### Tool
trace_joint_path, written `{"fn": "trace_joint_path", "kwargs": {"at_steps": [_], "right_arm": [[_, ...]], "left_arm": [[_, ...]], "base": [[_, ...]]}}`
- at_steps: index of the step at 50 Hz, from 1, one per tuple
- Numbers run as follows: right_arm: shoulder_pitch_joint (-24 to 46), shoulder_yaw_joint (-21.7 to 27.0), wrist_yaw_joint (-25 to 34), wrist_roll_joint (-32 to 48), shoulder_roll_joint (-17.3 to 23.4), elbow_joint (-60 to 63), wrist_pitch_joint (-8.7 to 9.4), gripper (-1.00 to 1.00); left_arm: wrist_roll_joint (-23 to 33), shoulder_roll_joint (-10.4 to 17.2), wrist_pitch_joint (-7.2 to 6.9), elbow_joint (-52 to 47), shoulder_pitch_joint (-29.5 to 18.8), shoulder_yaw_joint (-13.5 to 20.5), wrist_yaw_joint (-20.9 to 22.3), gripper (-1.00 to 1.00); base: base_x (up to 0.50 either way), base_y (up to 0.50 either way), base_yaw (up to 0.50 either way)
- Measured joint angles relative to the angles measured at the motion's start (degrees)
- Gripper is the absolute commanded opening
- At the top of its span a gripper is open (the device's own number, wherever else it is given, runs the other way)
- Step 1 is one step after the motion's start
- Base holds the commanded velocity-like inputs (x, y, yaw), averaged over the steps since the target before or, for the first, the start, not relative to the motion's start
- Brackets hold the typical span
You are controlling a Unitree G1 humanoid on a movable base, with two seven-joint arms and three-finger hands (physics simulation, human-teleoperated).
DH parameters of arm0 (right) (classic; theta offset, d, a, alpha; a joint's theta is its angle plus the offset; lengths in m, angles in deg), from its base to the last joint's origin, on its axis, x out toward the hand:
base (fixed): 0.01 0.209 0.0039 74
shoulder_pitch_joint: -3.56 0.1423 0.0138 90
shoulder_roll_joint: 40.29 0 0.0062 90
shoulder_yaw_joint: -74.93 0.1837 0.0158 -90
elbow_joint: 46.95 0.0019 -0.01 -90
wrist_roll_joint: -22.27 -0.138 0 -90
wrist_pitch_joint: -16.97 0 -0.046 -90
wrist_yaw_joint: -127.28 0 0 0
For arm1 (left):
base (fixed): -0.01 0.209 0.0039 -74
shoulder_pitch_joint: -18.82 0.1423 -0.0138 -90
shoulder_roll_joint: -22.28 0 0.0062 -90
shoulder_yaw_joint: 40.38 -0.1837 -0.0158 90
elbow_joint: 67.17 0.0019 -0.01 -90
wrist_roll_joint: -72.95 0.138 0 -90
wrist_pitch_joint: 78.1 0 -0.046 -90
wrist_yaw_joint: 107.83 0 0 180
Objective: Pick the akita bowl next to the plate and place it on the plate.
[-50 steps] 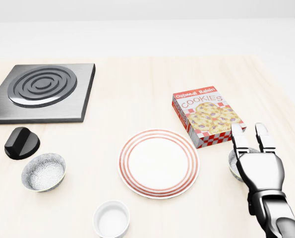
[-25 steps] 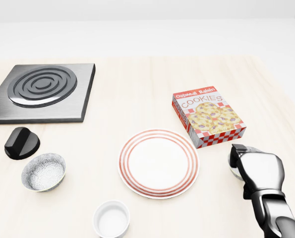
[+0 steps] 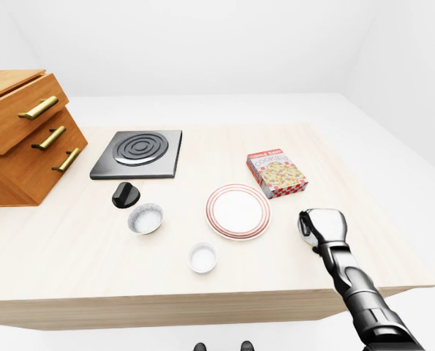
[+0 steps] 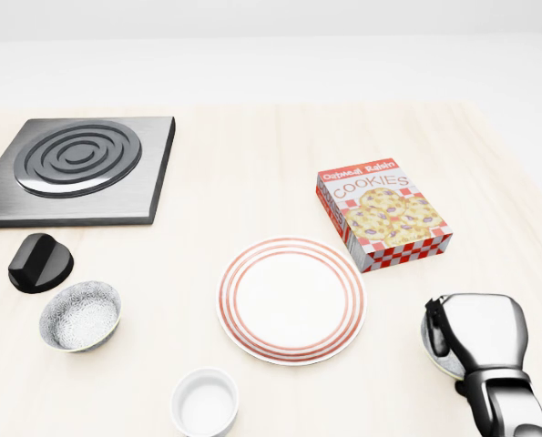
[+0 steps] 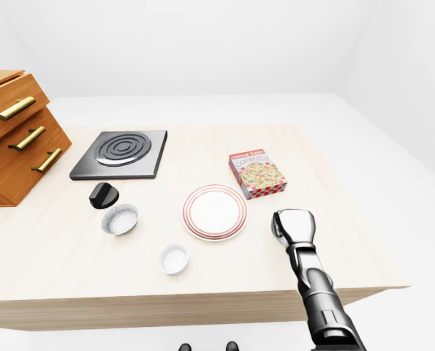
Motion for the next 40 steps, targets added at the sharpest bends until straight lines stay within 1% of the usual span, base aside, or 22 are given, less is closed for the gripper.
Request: {"fn": "trace_joint_path", "kwargs": {"at_steps": [8,17,32,40], "right_arm": [[-5.71,1.83,2.57,1.62,-0.99,11.15,0.0,-1.0],[-9.56,4.31,6.7,2.52,-2.07,21.75,0.0,-1.0],[-11.99,7.09,13.85,2.78,-3.52,34.29,0.0,-1.0],[-12.43,7.64,17.41,2.79,-4.37,38.98,0.0,-1.0]], "left_arm": [[0.08,-0.1,0.0,-0.21,0.09,0.08,0.08,1.0],[0.27,-0.08,0.0,-0.23,0.02,0.06,0.09,1.0],[0.46,-0.01,0.0,-0.15,-0.06,-0.04,0.01,1.0],[0.57,-0.02,0.0,-0.02,-0.06,-0.06,0.03,1.0]], "base": [[0.0,0.0,0.0],[0.0,0.0,0.0],[0.0,0.0,0.0],[0.0,0.0,0.0]]}}
